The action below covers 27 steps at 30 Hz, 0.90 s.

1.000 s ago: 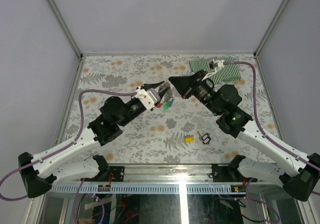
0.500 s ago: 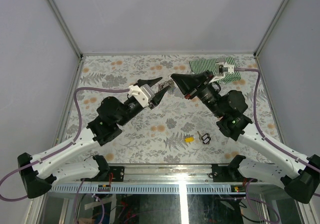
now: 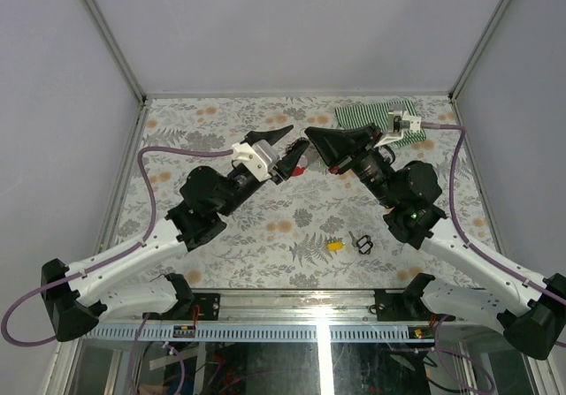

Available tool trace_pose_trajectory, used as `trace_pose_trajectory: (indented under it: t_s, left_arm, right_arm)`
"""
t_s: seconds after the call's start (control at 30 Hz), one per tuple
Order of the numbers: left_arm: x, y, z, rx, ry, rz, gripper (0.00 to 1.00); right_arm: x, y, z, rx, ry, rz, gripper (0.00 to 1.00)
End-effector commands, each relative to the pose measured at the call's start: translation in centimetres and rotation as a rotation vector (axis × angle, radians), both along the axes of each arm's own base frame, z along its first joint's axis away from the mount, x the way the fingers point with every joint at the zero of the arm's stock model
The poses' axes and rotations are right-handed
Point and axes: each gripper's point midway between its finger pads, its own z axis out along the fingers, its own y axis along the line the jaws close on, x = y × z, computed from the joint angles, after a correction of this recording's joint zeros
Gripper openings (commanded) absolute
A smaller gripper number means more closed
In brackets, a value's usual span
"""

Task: Put the keys on the keyring

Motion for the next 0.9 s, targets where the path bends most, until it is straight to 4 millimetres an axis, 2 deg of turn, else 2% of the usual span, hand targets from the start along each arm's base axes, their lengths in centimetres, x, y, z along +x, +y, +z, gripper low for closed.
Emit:
trace_pose_trajectory:
  t_s: [0.0,0.3,0.5,0.87]
  left_arm:
    - [-0.95,0.55,4.39,-0.118,-0.078,-0.021,0.47]
    - [-1.22,0.63,4.34,-0.121,-0.074,-0.032,0.48]
    - [-0.86,0.35,4.28,-0.118,-0.061,-0.026,0.35]
    - [-1.17,0.09,4.82,-0.144,-0.058,-0.054,0.20]
  right_arm:
    - [-1.29,-2.03,3.84,0.100,-0.105,-0.031,0.00]
    - [-1.34,-2.24,3.80,0.101,-0.103,-0.037,0.00]
    - [-1.41,-2.29,3.86,0.102,-0.103,-0.036,0.00]
    - [-1.29,-2.24,3.34,0.092,-0.094,-0.039,0.00]
